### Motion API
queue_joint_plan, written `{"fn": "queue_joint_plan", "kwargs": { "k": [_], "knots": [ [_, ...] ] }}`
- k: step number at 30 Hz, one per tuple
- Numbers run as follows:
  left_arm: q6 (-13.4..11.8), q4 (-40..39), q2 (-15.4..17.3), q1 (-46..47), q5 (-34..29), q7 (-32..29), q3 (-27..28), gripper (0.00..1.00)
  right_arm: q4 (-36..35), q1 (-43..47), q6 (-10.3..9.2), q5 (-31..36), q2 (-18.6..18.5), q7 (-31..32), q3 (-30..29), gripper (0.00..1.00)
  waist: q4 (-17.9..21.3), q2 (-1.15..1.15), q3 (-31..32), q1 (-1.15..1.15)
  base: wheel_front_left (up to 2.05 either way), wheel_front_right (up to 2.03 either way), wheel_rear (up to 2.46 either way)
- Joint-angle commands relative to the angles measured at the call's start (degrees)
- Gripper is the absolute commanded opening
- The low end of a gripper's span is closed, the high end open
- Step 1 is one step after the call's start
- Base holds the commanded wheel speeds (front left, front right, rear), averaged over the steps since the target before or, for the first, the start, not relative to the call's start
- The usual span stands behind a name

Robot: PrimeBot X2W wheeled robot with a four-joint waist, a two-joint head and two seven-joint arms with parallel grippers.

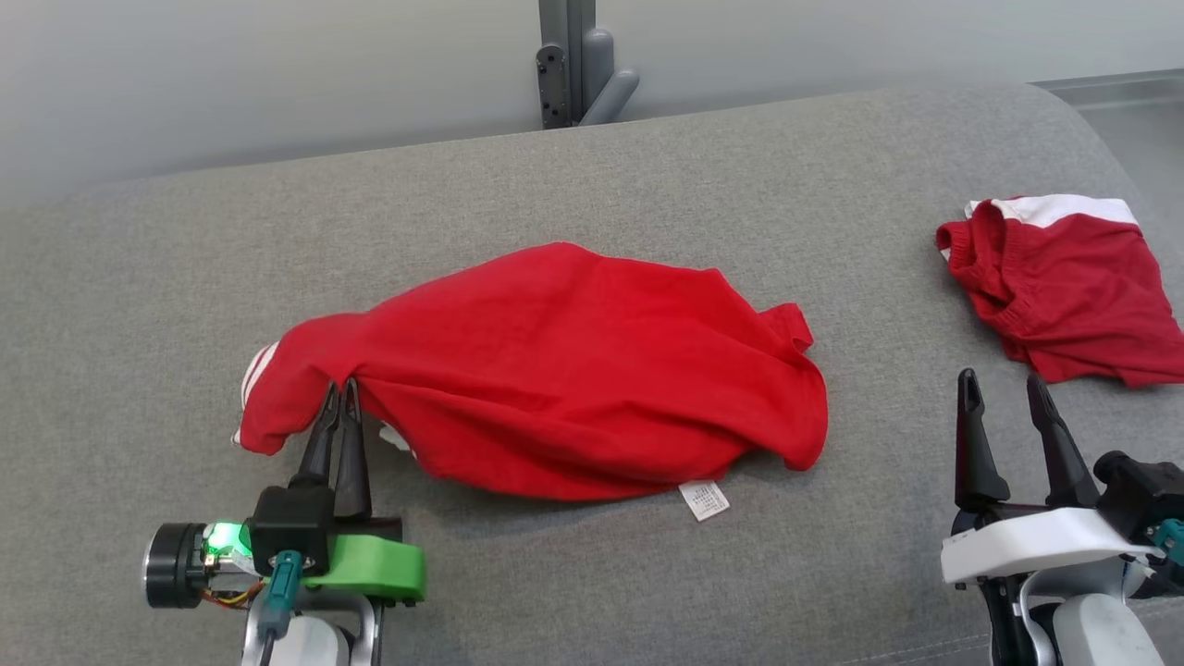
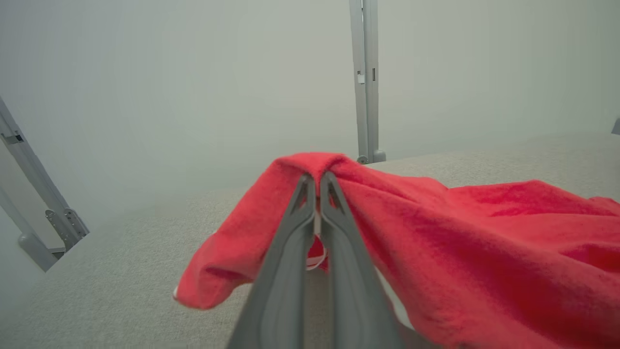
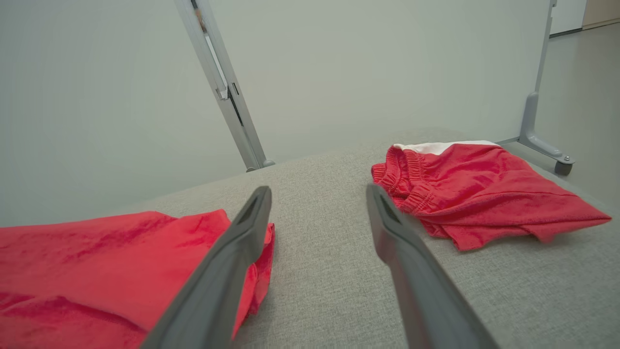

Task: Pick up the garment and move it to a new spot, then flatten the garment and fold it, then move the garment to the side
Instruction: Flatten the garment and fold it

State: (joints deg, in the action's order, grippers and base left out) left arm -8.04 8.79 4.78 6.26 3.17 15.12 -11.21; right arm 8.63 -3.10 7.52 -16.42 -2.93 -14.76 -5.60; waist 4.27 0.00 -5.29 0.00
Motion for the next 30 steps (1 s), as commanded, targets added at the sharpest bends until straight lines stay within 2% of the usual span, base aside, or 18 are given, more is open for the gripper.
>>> {"fn": "queue_joint_plan", "kwargs": {
  "k": [1,5,14,21,22,24,26,30],
  "knots": [
    [0.4,1.2,0.6,1.2,-0.6,0.0,-0.1,0.00,0.2,-0.1,-0.07,-0.3,0.0,-0.4,0.3,1.00,0.9,0.00,-0.9,0.00,0.00,0.00,0.00],
    [1.4,6.6,0.7,7.5,-1.2,0.0,-0.6,0.00,0.9,-1.1,-0.07,-0.7,0.0,-0.4,1.7,1.00,3.2,0.00,-2.7,0.00,0.00,0.00,0.00],
    [3.4,25.0,-0.6,23.4,-2.7,0.0,-4.1,0.00,2.7,-3.4,-0.07,-2.2,0.0,-0.4,5.0,1.00,10.1,0.00,-7.1,0.00,0.00,0.00,0.00],
    [4.0,33.8,-1.5,30.0,-1.9,0.0,-7.4,0.00,3.1,-4.0,-0.07,-3.2,0.0,-0.5,6.0,1.00,12.3,0.00,-8.3,0.00,0.00,0.00,0.00],
    [4.0,34.0,-1.6,30.5,-1.5,0.0,-7.9,0.31,3.1,-4.1,-0.07,-3.3,0.0,-0.5,6.1,1.00,12.3,0.00,-8.4,0.00,0.00,0.00,0.00],
    [4.2,33.8,-1.7,30.9,-0.8,0.0,-9.0,1.00,3.1,-4.2,-0.07,-3.6,0.0,-0.5,6.0,1.00,12.0,0.00,-8.4,0.00,0.00,0.00,0.00],
    [5.0,32.5,-1.7,30.4,-0.1,0.0,-10.2,1.00,3.0,-4.2,-0.07,-3.8,0.0,-0.5,5.9,1.00,11.3,0.00,-8.2,0.00,0.00,0.00,0.00],
    [4.5,28.0,-1.7,27.3,1.9,0.0,-11.7,1.00,2.8,-3.6,-0.07,-3.8,0.0,-0.5,5.3,1.00,9.2,0.00,-7.4,0.00,0.00,0.00,0.00]
  ]
}}
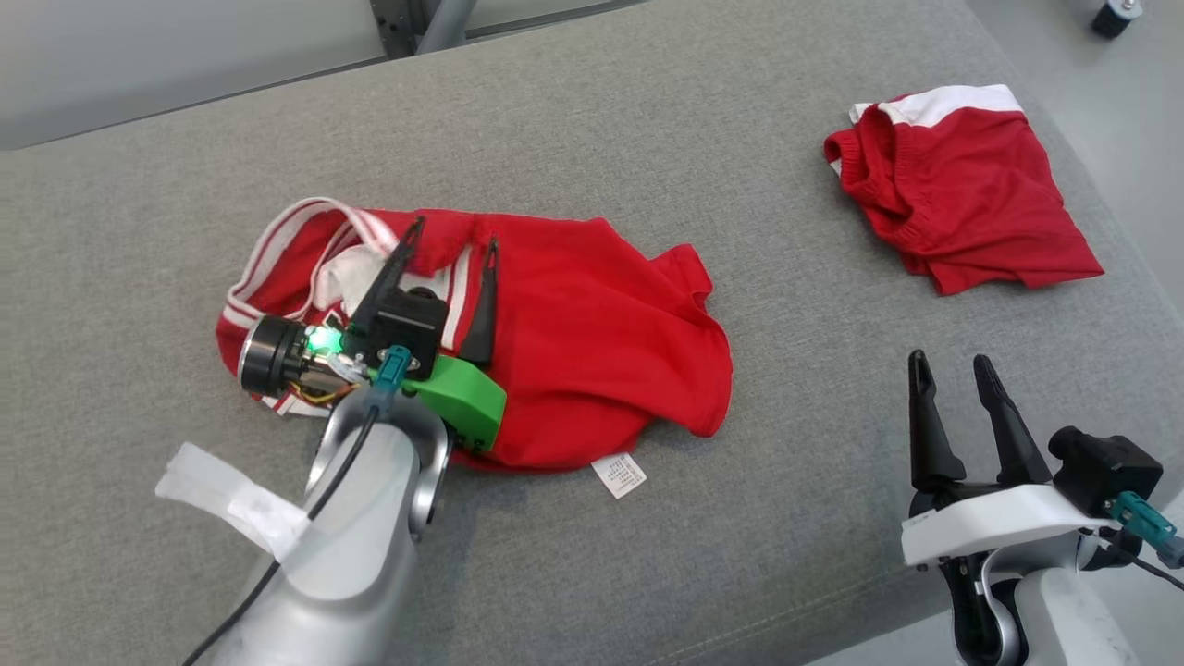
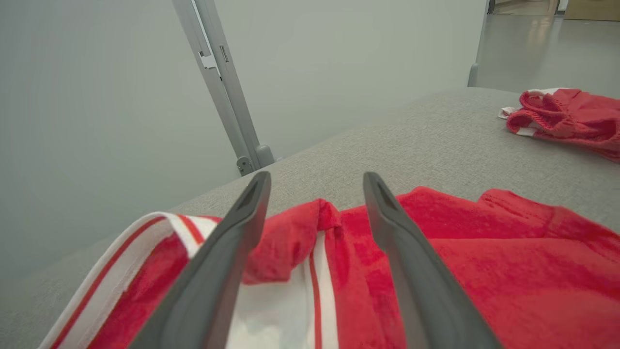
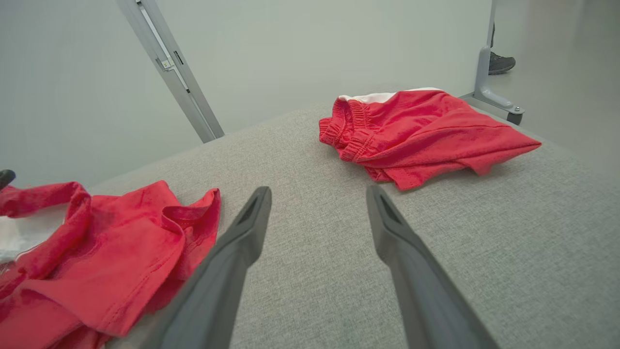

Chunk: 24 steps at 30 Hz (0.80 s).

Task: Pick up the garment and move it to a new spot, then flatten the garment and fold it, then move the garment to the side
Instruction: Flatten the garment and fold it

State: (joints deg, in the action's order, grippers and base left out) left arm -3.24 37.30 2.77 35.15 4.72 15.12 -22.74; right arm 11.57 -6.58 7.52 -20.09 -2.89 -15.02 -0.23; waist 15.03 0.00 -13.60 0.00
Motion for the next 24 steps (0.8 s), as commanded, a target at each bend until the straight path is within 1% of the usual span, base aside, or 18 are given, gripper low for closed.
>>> {"fn": "queue_joint_plan", "kwargs": {
  "k": [1,4,6,9,11,13,18,24],
  "knots": [
    [-0.5,-2.0,0.3,-2.6,0.8,0.0,-0.4,1.00,-0.2,0.1,-0.07,-0.1,0.0,-0.2,-0.3,1.00,-2.2,0.00,1.1,0.00,0.00,0.00,0.00],
    [-1.0,-5.9,0.3,-5.9,1.8,0.0,-0.1,1.00,-0.4,0.8,-0.07,0.2,0.0,-0.2,-0.8,1.00,-4.4,0.00,2.0,0.00,0.00,0.00,0.00],
    [-1.2,-6.2,0.3,-8.2,2.3,0.0,0.2,1.00,-0.4,1.1,-0.07,0.5,0.0,-0.2,-1.1,1.00,-6.0,0.00,2.6,0.00,0.00,0.00,0.00],
    [-0.9,-4.0,0.4,-9.2,2.7,0.0,0.7,1.00,-0.3,0.8,-0.07,0.7,0.0,-0.2,-0.6,1.00,-7.4,0.00,3.1,0.00,0.00,0.00,0.00],
    [0.0,-1.4,0.4,-8.7,3.7,0.0,1.2,1.00,-0.2,0.2,-0.07,0.6,0.0,-0.2,0.0,1.00,-7.6,0.00,3.1,0.00,0.00,0.00,0.00],
    [0.3,-0.3,0.4,-8.1,4.1,0.0,1.3,1.00,-0.2,0.0,-0.07,0.5,0.0,-0.2,0.2,1.00,-7.7,0.00,3.1,0.00,0.00,0.00,0.00],
    [1.2,5.5,0.3,-4.1,6.5,0.0,2.4,1.00,-0.1,-0.9,-0.07,0.1,0.0,-0.2,2.0,1.00,-5.7,0.00,1.9,0.00,0.00,0.00,0.00],
    [2.3,11.3,0.2,0.0,9.5,0.0,2.7,1.00,0.1,-0.8,-0.07,-0.3,0.0,-0.2,1.5,1.00,-2.2,0.00,0.5,0.00,0.00,0.00,0.00]
  ]
}}
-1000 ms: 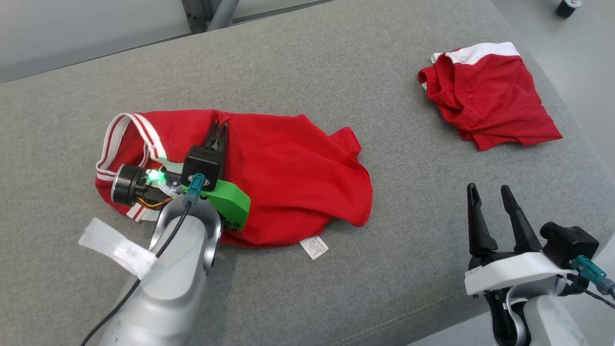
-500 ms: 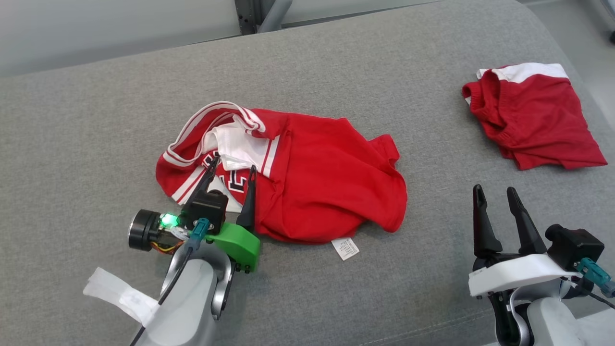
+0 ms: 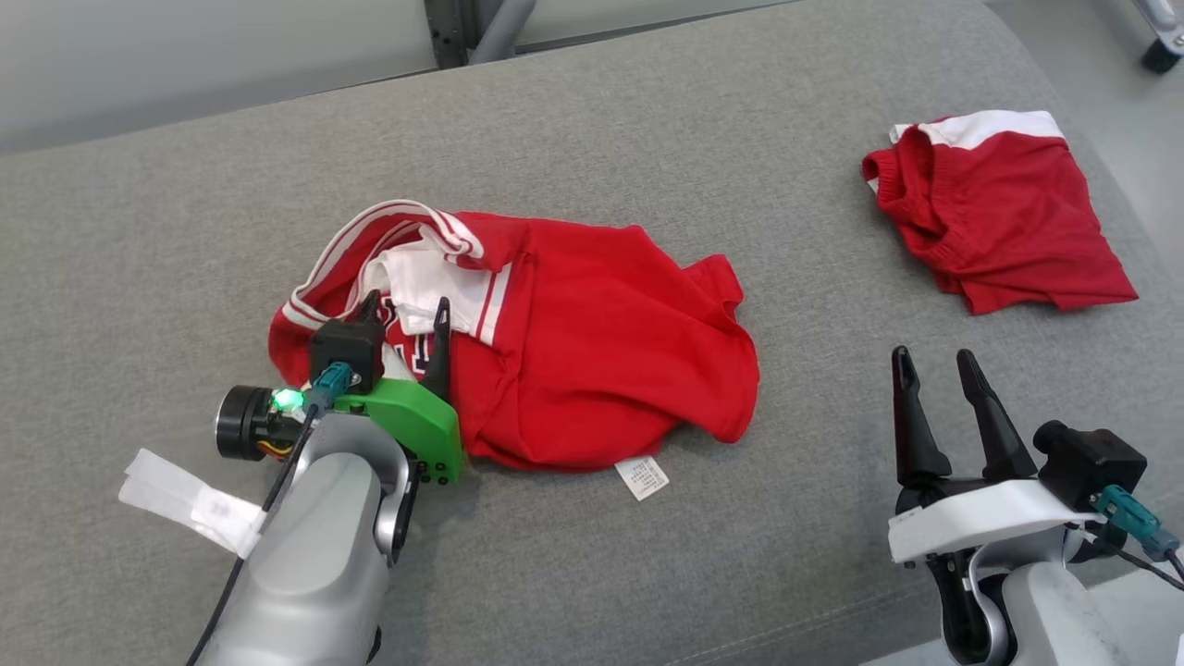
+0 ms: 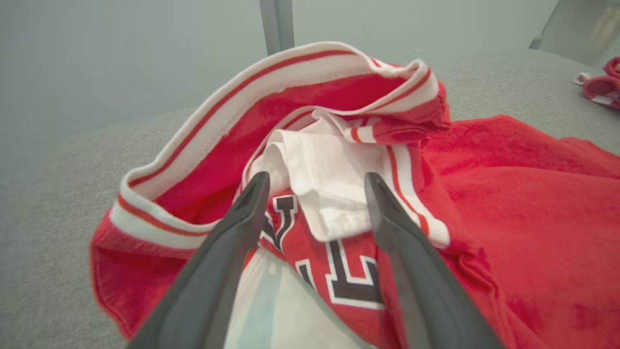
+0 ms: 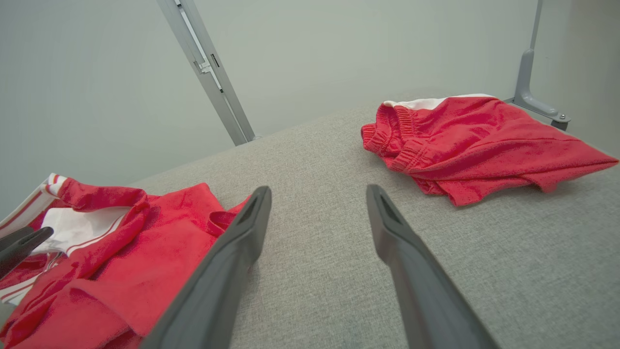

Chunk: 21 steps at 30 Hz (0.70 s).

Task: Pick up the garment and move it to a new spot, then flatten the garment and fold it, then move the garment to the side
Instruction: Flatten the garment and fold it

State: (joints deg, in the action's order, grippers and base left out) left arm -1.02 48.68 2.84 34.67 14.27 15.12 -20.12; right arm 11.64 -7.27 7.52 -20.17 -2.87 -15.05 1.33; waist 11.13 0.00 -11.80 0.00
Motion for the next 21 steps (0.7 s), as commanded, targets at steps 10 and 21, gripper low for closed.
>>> {"fn": "queue_joint_plan", "kwargs": {
  "k": [10,21],
  "knots": [
    [-2.0,3.3,0.2,2.0,3.8,0.0,-0.3,0.00,0.1,0.8,-0.07,-0.3,0.0,-0.2,-0.7,1.00,3.0,0.00,-0.7,0.00,0.00,0.00,0.00],
    [-4.1,-16.0,0.2,-9.2,1.0,0.0,3.4,0.00,0.4,3.1,-0.07,0.9,-0.1,-0.2,-1.6,1.00,-3.8,0.00,4.2,0.00,0.00,0.00,0.00]
  ]
}}
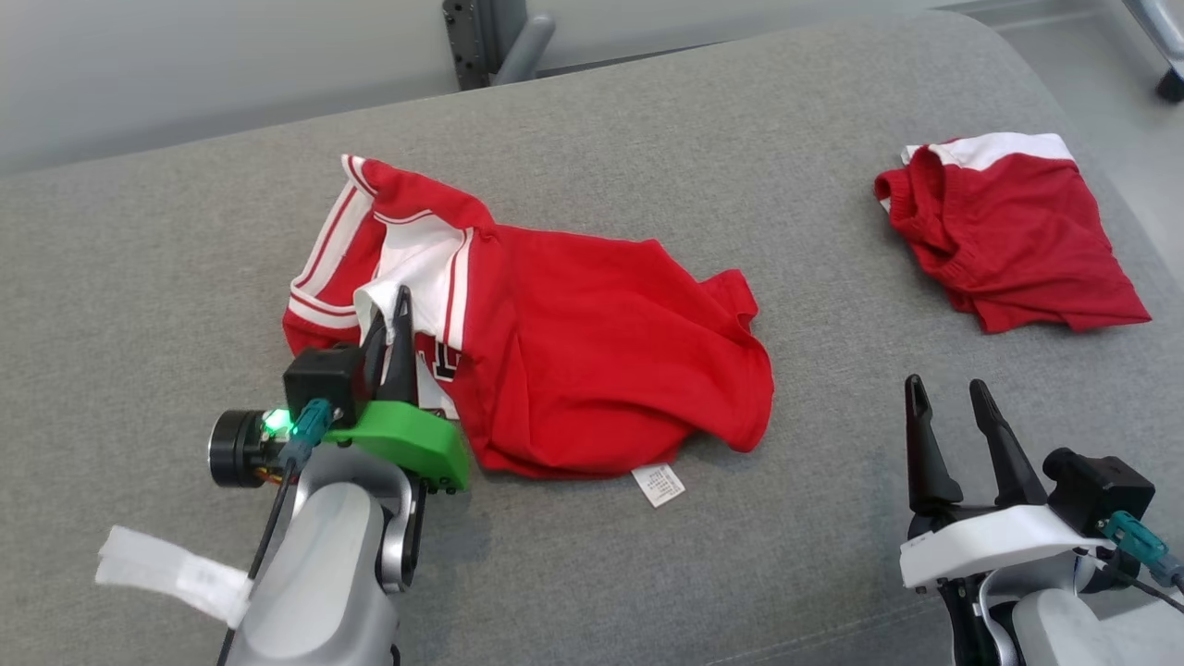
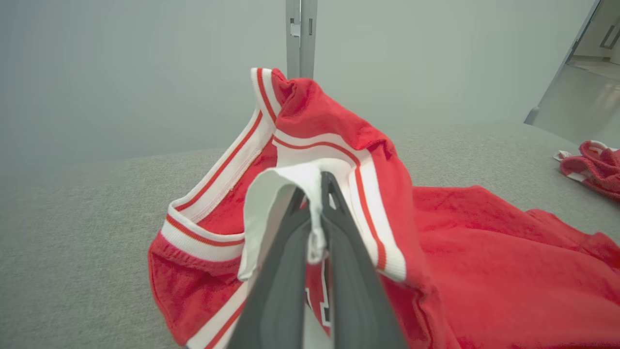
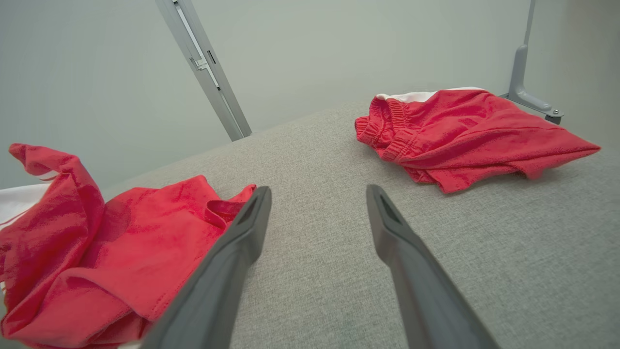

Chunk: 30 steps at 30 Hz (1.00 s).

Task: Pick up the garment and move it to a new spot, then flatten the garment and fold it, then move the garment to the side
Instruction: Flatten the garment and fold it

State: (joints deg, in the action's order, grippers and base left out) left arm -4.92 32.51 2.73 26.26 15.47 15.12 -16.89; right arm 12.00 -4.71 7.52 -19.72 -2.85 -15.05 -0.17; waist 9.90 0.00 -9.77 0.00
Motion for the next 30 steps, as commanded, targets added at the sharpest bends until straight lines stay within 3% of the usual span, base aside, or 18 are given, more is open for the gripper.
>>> {"fn": "queue_joint_plan", "kwargs": {
  "k": [1,8,17,28,29,30],
  "knots": [
    [-0.4,-1.8,0.4,-2.4,-0.5,0.0,1.2,0.00,0.0,0.9,-0.07,0.6,-0.1,-0.2,-0.3,1.00,-3.5,0.00,2.7,0.00,0.00,0.00,0.00],
    [-1.7,-10.9,0.7,-14.8,-3.1,0.0,5.6,0.00,0.1,3.4,-0.07,0.9,-0.1,-0.2,-1.9,1.00,-11.3,0.00,6.0,0.00,0.00,0.00,0.00],
    [-1.5,-6.5,0.3,-21.7,-3.3,0.0,5.2,0.00,0.4,3.3,-0.07,-0.1,-0.1,-0.2,-0.3,1.00,-18.4,0.00,7.3,0.00,0.00,0.00,0.00],
    [-1.0,-3.0,0.3,-22.7,0.9,0.0,-1.5,0.00,1.2,2.4,-0.07,0.4,-0.1,-0.2,-0.2,1.00,-19.6,0.00,6.3,0.00,0.00,0.00,0.00],
    [-0.5,-2.7,0.2,-22.5,1.1,0.0,-2.3,0.06,1.3,2.4,-0.07,0.5,-0.1,-0.2,-0.3,1.00,-19.5,0.00,6.2,0.00,0.00,0.00,0.00],
    [0.0,-2.4,0.2,-22.4,1.3,0.0,-3.0,0.30,1.3,2.3,-0.07,0.5,-0.1,-0.2,-0.4,1.00,-19.3,0.00,6.0,0.00,0.00,0.00,0.00]
  ]
}}
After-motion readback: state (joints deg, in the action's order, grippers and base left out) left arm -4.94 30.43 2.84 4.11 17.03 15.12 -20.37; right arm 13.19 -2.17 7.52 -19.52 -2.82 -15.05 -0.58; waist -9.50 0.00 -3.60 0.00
